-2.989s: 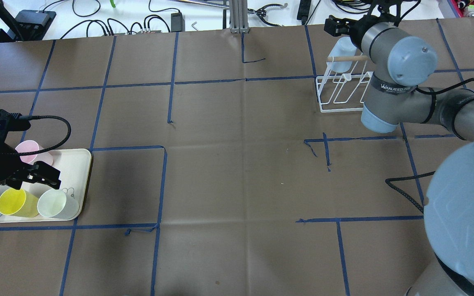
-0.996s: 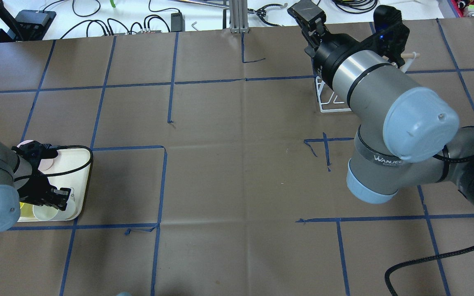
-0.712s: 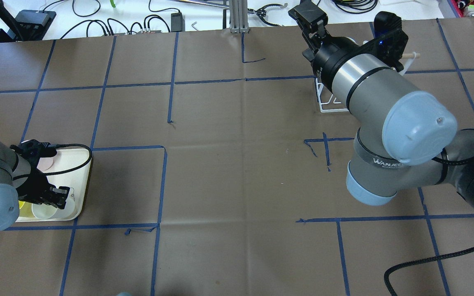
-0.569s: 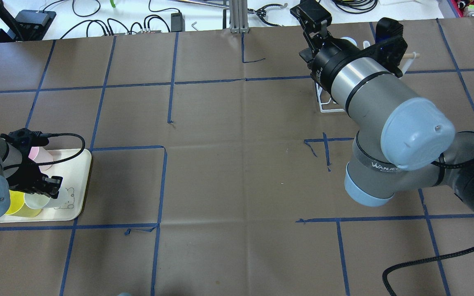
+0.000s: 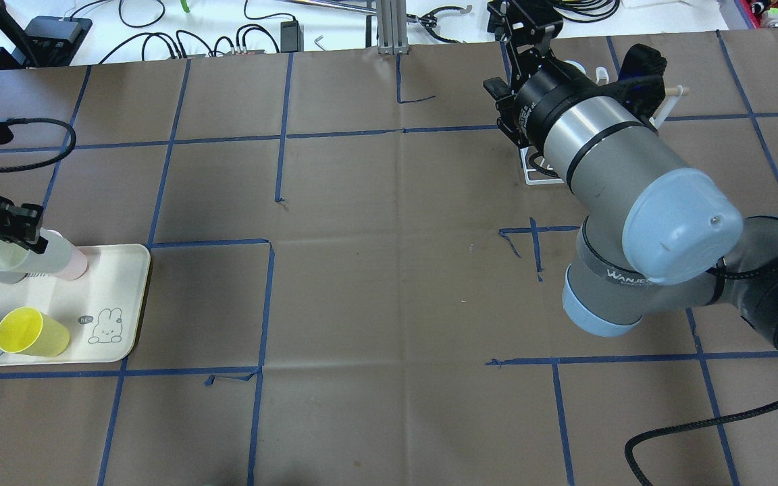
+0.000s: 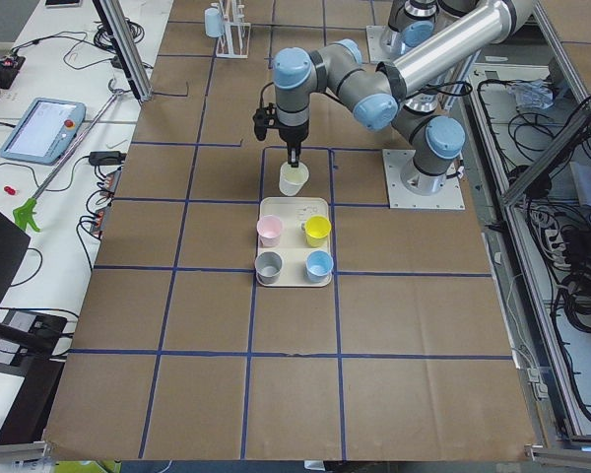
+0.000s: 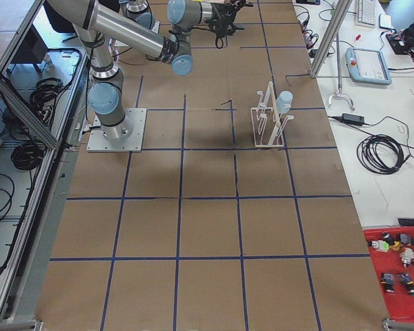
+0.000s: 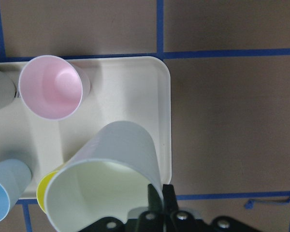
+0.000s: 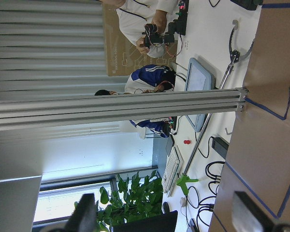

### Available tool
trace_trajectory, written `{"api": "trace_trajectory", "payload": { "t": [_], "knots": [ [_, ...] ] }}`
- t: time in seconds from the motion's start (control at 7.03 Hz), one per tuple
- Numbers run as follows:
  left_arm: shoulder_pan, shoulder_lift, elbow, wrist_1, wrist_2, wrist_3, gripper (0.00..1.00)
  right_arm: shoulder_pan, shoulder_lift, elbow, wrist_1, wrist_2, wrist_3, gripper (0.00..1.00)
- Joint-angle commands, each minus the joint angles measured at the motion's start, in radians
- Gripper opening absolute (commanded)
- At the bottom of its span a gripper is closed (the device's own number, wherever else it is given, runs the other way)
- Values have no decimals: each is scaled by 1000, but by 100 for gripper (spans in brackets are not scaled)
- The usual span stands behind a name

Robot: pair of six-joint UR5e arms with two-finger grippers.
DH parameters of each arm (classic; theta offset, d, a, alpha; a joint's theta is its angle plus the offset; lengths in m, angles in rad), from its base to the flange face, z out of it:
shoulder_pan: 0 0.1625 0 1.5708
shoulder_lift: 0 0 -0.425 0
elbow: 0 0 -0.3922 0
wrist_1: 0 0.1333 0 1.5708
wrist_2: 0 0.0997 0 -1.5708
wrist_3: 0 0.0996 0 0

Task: Transfer IKEA cup to right arm and place on rack

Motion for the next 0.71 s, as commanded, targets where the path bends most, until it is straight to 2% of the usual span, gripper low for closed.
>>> {"api": "trace_trajectory", "payload": {
  "t": [0.0,0.14,0.28,0.43,0.57],
  "knots": [
    [-63,-121,252,-112,-12,-3,0,0,2,-1,12,-5,-1,100],
    [-115,-197,358,-117,-15,7,0,0,2,-1,11,-7,-1,100],
    [-173,-245,429,-105,-56,11,0,0,8,-4,11,-7,-1,100],
    [-202,-267,462,-84,-197,8,0,0,9,-4,11,-5,2,100],
    [-213,-269,441,-11,-346,10,0,0,8,-6,11,-7,1,100]
  ]
}}
